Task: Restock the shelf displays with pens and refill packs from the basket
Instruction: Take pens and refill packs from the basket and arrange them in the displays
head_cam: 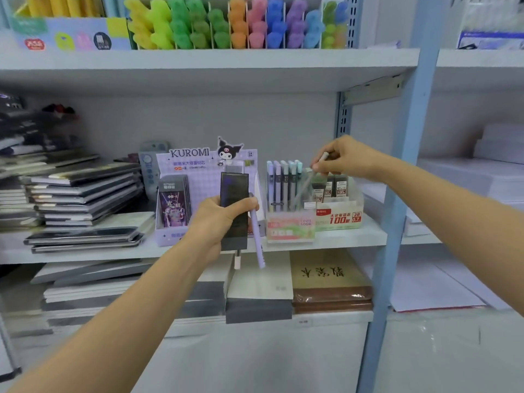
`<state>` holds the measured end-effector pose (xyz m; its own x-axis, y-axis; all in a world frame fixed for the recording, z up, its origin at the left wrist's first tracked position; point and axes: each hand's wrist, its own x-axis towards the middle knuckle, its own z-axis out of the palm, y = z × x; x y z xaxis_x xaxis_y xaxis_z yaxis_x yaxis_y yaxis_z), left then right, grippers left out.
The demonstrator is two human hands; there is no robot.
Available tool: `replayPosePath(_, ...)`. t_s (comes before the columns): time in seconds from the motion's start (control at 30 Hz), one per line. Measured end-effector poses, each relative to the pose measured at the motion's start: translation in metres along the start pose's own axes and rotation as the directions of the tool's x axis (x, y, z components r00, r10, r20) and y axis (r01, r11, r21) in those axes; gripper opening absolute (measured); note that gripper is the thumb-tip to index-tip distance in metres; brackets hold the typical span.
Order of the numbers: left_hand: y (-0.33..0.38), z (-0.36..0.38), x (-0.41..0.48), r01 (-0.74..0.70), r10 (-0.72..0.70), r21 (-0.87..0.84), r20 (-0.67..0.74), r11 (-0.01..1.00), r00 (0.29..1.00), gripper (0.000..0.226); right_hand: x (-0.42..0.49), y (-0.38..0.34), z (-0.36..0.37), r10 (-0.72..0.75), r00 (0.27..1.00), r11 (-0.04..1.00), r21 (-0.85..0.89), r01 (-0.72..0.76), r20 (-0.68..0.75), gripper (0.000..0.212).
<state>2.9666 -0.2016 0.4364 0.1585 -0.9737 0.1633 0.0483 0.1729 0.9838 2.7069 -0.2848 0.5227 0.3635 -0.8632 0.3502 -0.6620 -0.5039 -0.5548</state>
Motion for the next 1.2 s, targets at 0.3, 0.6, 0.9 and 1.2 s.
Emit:
replayPosePath(0.3, -0.006, 0.012, 0.014, -0.016, 0.016, -0.020, 0.019, 1.000, 1.000, 0.022, 0.021, 0.006, -0.008, -0.078, 0.995, 0.974, -0.208, 0.090, 0.066, 0.005)
replayPosePath(0.6, -0.007, 0.016, 0.015, -0.033, 0.032, 0.017, 0.032, 0.999, 0.999, 0.013, 0.023, 0.001, -0.021, -0.133, 0.989, 0.953, -0.266, 0.147, 0.069, 0.005)
replayPosePath(0.9, -0.005, 0.022, 0.011, -0.042, 0.041, 0.016, 0.029, 0.999, 0.999, 0.011, 0.033, -0.006, 0.003, -0.093, 0.986, 0.903, -0.406, 0.143, 0.140, 0.009)
replayPosePath(1.2, -0.009, 0.022, 0.014, -0.029, 0.029, 0.008, 0.054, 1.000, 0.998, 0.011, 0.034, 0.003, 0.010, -0.094, 0.990, 0.966, -0.231, 0.116, 0.102, 0.017)
